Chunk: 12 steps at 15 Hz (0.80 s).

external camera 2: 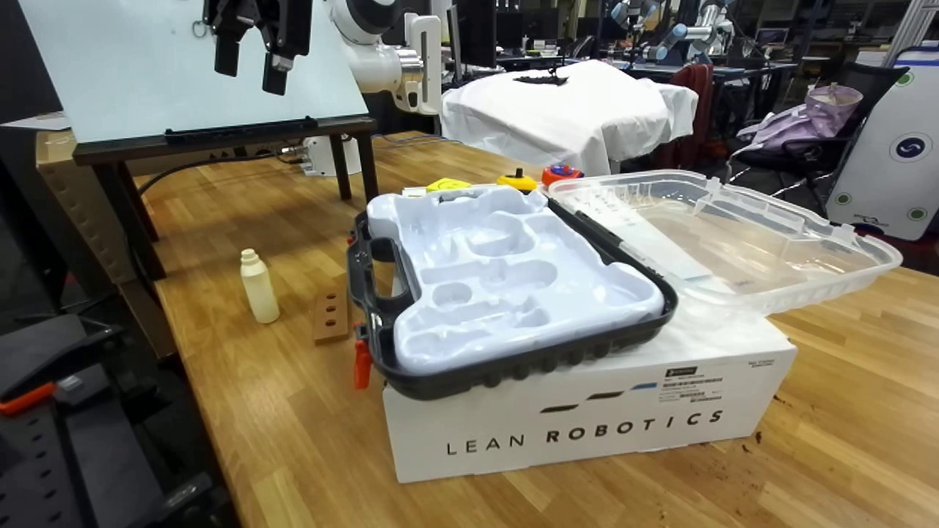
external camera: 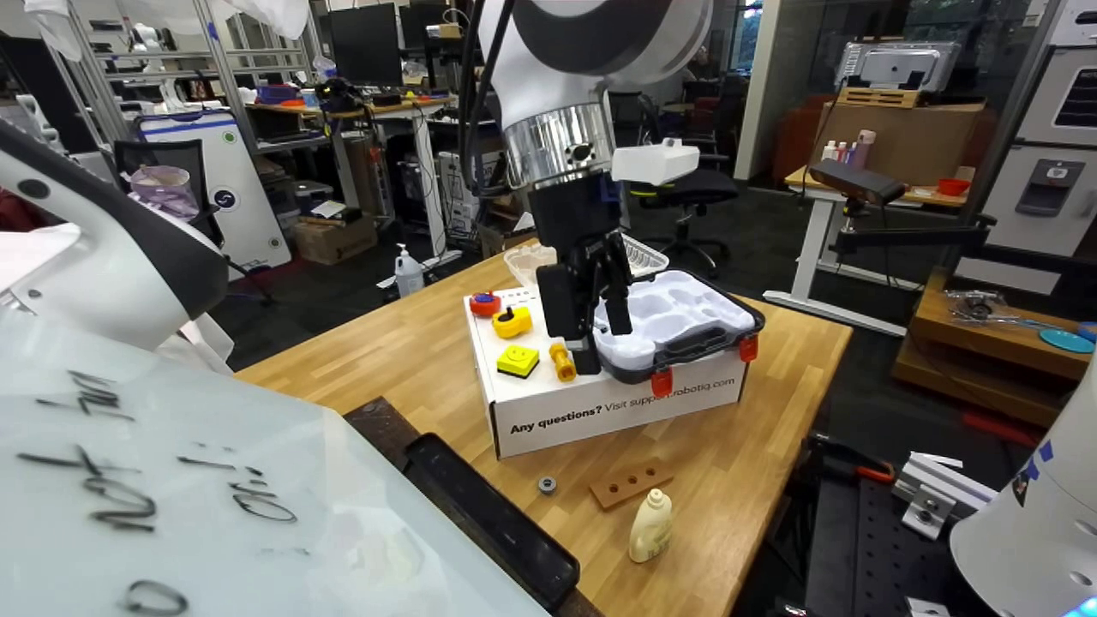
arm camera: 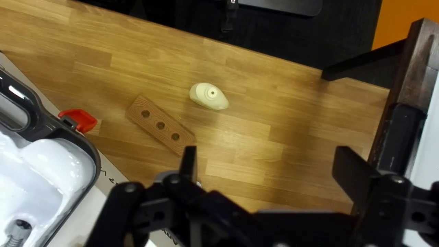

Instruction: Move the white bottle on the table backwards

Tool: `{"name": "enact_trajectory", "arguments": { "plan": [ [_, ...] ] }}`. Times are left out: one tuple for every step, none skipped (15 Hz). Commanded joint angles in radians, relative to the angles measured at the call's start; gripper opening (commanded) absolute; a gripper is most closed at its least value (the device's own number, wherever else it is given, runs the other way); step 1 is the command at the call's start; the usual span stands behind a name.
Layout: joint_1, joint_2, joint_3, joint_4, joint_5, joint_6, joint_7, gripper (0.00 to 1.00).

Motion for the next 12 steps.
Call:
{"name": "enact_trajectory", "arguments": {
  "plan": [
    [0.007, -0.003, -0.004, -0.002, -0.010, 0.003, 0.013, 1.00],
    [0.008, 0.003, -0.004, -0.004, -0.003, 0.005, 0.009, 1.00],
    [0.010, 0.007, -0.003, -0.012, 0.003, 0.018, -0.011, 1.00],
    [0.011, 0.014, -0.001, -0.019, 0.009, 0.025, -0.020, 1.00],
    [0.013, 0.023, 0.000, -0.034, 0.006, 0.048, -0.021, 1.00],
    [0.015, 0.030, 0.001, -0.043, 0.006, 0.059, -0.026, 1.00],
    [0.018, 0.041, 0.002, -0.063, 0.005, 0.086, -0.027, 1.00],
    [0.019, 0.051, 0.002, -0.079, 0.011, 0.107, -0.031, 1.00],
    [0.020, 0.065, 0.002, -0.096, 0.012, 0.128, -0.032, 1.00],
    [0.020, 0.078, 0.003, -0.111, 0.010, 0.148, -0.031, 1.00],
    [0.019, 0.094, 0.002, -0.124, 0.011, 0.163, -0.028, 1.00],
    [0.018, 0.110, 0.002, -0.135, 0.017, 0.177, -0.029, 1.00]
  ]
}}
